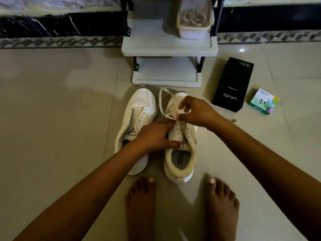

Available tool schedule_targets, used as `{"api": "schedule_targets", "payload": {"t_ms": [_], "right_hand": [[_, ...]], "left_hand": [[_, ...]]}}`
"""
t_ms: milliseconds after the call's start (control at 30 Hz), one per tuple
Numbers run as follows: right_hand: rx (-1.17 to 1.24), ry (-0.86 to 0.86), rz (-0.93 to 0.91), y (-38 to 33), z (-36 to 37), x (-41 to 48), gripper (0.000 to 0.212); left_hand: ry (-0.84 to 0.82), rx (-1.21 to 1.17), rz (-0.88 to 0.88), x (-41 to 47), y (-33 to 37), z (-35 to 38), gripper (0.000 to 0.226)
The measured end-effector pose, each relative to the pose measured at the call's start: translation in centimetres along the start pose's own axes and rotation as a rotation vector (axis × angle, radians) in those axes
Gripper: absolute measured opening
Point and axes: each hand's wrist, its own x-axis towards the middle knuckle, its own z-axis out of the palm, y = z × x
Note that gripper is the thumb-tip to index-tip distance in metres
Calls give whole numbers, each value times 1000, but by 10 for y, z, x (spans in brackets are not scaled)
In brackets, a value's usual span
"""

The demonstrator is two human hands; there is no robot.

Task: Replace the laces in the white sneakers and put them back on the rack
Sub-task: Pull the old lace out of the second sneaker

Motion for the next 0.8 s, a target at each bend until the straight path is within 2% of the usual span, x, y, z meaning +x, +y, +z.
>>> {"api": "schedule_targets", "payload": {"t_ms": [67,267,333,400,433,500,567,600,700,800], "right_hand": [[-339,-17,25,10,11,2,38],[-441,104,14,9,22,1,26],[-212,56,14,7,13,2,17],[307,-105,40,-1,-7,-7,7],[475,-160,21,-5,-16,-12,9],[509,-175,-54,-7,-24,-15,10],[386,-120,-85,-6,-19,-12,4],[246,-91,-91,-4,-13,-7,10],[-378,-87,-42,6,9,1,38],[-557,71,-39,9,20,2,38]], "left_hand": [[11,-9,-4,1,0,2,86],[13,5,6,-1,1,-1,88],[-7,16,-12,-2,2,-2,92],[-16,25,-14,-2,2,-2,94],[-11,35,-10,-2,2,-3,94],[-2,46,0,-3,3,-3,93],[-1,41,-2,-3,4,-3,92],[-1,34,-6,-3,4,-3,90],[12,14,-17,-2,2,1,83],[15,2,-6,-1,1,1,83]]}}
